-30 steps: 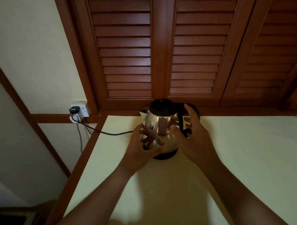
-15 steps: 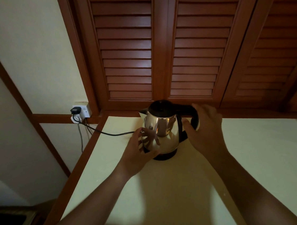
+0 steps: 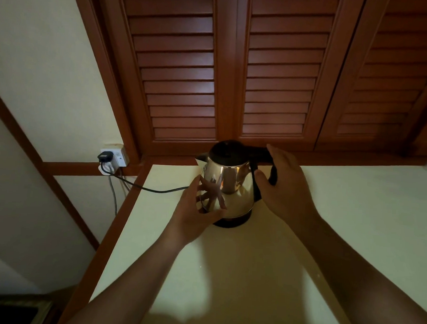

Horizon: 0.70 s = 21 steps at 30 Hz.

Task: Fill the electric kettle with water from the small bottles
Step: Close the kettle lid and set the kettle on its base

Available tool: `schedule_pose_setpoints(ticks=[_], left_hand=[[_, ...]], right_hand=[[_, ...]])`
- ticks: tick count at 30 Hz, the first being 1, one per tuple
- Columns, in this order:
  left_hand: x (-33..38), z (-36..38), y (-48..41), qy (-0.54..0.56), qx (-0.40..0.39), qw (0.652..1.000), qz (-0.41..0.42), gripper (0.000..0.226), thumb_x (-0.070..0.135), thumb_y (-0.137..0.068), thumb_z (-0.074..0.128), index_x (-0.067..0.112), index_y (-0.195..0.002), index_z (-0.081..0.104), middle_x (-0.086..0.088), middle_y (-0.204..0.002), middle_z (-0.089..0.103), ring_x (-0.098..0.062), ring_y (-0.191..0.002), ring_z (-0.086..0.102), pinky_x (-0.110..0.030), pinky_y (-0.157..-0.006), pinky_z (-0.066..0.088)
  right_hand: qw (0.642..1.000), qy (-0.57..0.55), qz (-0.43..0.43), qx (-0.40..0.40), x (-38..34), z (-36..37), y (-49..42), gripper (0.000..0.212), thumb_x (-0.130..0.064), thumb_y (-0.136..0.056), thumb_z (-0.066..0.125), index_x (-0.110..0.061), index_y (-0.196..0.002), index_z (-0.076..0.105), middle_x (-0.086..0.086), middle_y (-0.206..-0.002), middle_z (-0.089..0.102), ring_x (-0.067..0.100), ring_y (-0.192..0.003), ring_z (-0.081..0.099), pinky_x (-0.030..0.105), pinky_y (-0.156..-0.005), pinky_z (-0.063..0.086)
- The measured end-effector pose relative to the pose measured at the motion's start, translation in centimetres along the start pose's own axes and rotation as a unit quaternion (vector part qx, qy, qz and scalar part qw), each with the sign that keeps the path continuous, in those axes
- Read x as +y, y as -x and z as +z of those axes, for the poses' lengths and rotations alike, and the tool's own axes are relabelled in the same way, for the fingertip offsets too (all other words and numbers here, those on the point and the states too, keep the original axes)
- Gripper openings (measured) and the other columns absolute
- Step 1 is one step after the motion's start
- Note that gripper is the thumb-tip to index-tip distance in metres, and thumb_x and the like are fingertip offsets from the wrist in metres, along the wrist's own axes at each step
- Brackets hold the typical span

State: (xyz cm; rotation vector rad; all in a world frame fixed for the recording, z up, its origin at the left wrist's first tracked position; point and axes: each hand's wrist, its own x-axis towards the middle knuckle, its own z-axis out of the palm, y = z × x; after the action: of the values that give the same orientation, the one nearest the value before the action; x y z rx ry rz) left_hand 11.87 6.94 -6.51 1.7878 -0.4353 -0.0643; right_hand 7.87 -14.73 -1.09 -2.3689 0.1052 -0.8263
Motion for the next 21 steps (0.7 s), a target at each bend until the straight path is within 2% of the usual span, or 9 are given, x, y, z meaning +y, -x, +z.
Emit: schedule_pose_setpoints(ticks=[4,6,8,9,11,13,17,19,21], left_hand=[[-0.8,-0.4,-0.3,0.029,-0.016,0.999,-0.015,0.065,-0.015,-0.083,0.071,0.034,-0.124,0.058,0.013,-0.125,0.063,-0.006,-0.118,0.065,-0.018,-0.08,0.057],[-0.9,-0.6,-0.4,0.024,-0.014,0.999,-0.028,0.078,-0.02,-0.085,0.066,0.046,-0.124,0.055,0.018,-0.124,0.062,-0.003,-0.118,0.064,-0.019,-0.081,0.058],[-1.1,-0.9,-0.4,0.012,-0.009,0.999,-0.029,0.083,-0.02,-0.088,0.065,0.053,-0.125,0.048,0.022,-0.125,0.058,0.002,-0.115,0.062,-0.018,-0.083,0.058],[-1.2,-1.0,-0.4,0.005,-0.007,1.0,-0.027,0.083,-0.019,-0.089,0.065,0.049,-0.132,0.046,0.021,-0.127,0.056,0.004,-0.112,0.061,-0.016,-0.082,0.057],[-1.6,-1.2,-0.4,0.005,-0.006,1.0,-0.026,0.083,-0.019,-0.089,0.066,0.031,-0.151,0.041,0.008,-0.137,0.054,0.0,-0.112,0.06,-0.014,-0.08,0.057],[-1.8,-1.2,-0.4,0.011,-0.009,0.999,-0.03,0.084,-0.019,-0.089,0.067,0.019,-0.158,0.036,-0.003,-0.146,0.049,-0.004,-0.115,0.06,-0.014,-0.082,0.058],[-2.0,-1.1,-0.1,0.017,0.001,0.999,-0.037,0.075,-0.016,-0.094,0.064,0.023,-0.154,0.04,-0.005,-0.149,0.05,-0.007,-0.119,0.064,-0.02,-0.088,0.058],[-2.3,-1.2,0.1,-0.032,0.011,0.999,-0.031,0.071,-0.004,-0.096,0.066,0.029,-0.153,0.04,0.0,-0.15,0.053,-0.01,-0.127,0.062,-0.027,-0.1,0.056],[-2.4,-1.2,0.2,-0.037,0.011,0.999,-0.036,0.066,-0.004,-0.098,0.064,0.031,-0.149,0.043,0.002,-0.149,0.054,-0.009,-0.128,0.061,-0.024,-0.097,0.055]], right_hand=[[1.0,0.017,0.003,-0.006,0.1,0.1,0.2,0.072,-0.023,-0.09,0.066,-0.018,-0.154,0.034,0.01,-0.151,0.041,0.029,-0.136,0.043,0.048,-0.109,0.044],[1.0,0.022,0.005,-0.01,0.3,0.1,0.2,0.074,-0.023,-0.089,0.066,-0.019,-0.155,0.032,0.01,-0.152,0.04,0.03,-0.134,0.044,0.05,-0.106,0.046],[1.0,0.019,0.004,-0.011,0.3,0.1,0.2,0.075,-0.021,-0.089,0.066,-0.019,-0.155,0.031,0.01,-0.152,0.039,0.031,-0.136,0.043,0.051,-0.107,0.045],[1.0,0.018,0.005,-0.011,0.2,0.1,0.2,0.075,-0.019,-0.089,0.066,-0.019,-0.155,0.031,0.01,-0.153,0.038,0.03,-0.138,0.041,0.05,-0.109,0.044],[1.0,0.017,0.005,-0.013,0.0,0.0,0.2,0.075,-0.017,-0.089,0.066,-0.018,-0.156,0.03,0.01,-0.154,0.037,0.03,-0.14,0.038,0.048,-0.111,0.042],[1.0,0.019,0.003,-0.015,0.0,0.0,0.3,0.075,-0.016,-0.09,0.064,-0.018,-0.156,0.03,0.01,-0.155,0.036,0.03,-0.141,0.037,0.046,-0.112,0.041],[0.999,0.027,0.006,-0.023,0.1,0.0,0.6,0.077,-0.014,-0.09,0.064,-0.018,-0.157,0.027,0.011,-0.156,0.033,0.029,-0.143,0.034,0.04,-0.114,0.037],[0.999,0.027,0.008,-0.028,0.1,0.1,0.7,0.078,-0.014,-0.089,0.065,-0.019,-0.157,0.027,0.011,-0.156,0.033,0.03,-0.143,0.034,0.044,-0.114,0.039],[0.999,0.025,0.011,-0.031,0.1,0.1,0.8,0.079,-0.014,-0.088,0.066,-0.019,-0.157,0.027,0.011,-0.156,0.033,0.03,-0.143,0.034,0.048,-0.113,0.04]])
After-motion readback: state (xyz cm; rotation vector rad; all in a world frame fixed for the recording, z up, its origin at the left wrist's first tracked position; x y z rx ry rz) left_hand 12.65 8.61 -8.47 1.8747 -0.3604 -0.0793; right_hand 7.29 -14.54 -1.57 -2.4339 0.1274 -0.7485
